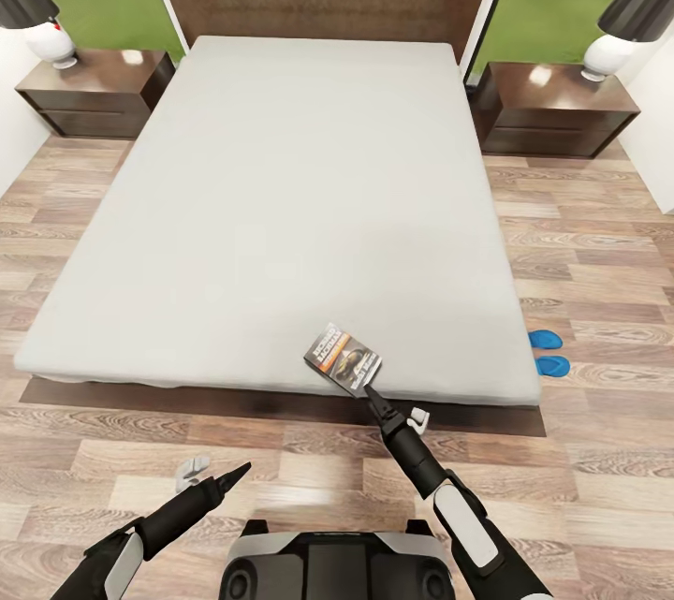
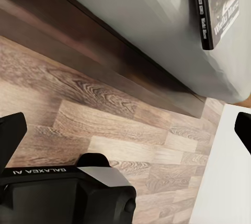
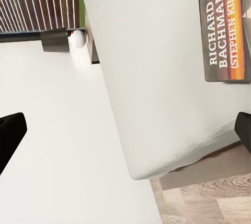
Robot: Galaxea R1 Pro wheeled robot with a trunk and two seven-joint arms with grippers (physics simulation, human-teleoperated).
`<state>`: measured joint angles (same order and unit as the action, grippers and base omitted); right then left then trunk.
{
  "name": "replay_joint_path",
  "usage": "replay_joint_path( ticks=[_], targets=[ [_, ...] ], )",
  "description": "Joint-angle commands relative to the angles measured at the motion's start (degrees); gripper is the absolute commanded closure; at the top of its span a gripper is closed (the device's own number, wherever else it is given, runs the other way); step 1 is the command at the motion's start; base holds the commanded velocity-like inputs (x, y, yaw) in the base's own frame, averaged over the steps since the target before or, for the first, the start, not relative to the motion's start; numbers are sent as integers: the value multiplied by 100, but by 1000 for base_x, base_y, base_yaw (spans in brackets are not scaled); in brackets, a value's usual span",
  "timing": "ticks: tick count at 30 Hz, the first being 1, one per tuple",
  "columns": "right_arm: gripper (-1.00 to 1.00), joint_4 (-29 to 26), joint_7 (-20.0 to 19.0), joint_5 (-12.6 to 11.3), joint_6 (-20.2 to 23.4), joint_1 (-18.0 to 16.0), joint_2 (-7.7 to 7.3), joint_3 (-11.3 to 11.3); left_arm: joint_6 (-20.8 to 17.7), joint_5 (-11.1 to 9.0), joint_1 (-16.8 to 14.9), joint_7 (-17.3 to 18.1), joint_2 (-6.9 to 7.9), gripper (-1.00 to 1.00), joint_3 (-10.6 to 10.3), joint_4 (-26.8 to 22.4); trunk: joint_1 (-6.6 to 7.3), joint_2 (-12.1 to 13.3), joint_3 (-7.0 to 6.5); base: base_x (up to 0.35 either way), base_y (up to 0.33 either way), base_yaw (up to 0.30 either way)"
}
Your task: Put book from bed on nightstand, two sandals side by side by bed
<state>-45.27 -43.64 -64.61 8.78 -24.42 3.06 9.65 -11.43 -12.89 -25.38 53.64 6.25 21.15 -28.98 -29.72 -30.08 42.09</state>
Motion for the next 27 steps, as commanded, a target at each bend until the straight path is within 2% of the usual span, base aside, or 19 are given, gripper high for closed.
replay_joint_path(
  ticks=[1,27],
  targets=[
    [-100,1,-13,-61,54,-2,0,2,-60,-29,-2,23,-1,-100,12,1,-2,-6,5,0,0,0],
    [-100,1,-13,-61,54,-2,-9,2,-61,-29,-2,23,-1,-100,12,1,-573,-1049,471,0,0,0]
  ],
)
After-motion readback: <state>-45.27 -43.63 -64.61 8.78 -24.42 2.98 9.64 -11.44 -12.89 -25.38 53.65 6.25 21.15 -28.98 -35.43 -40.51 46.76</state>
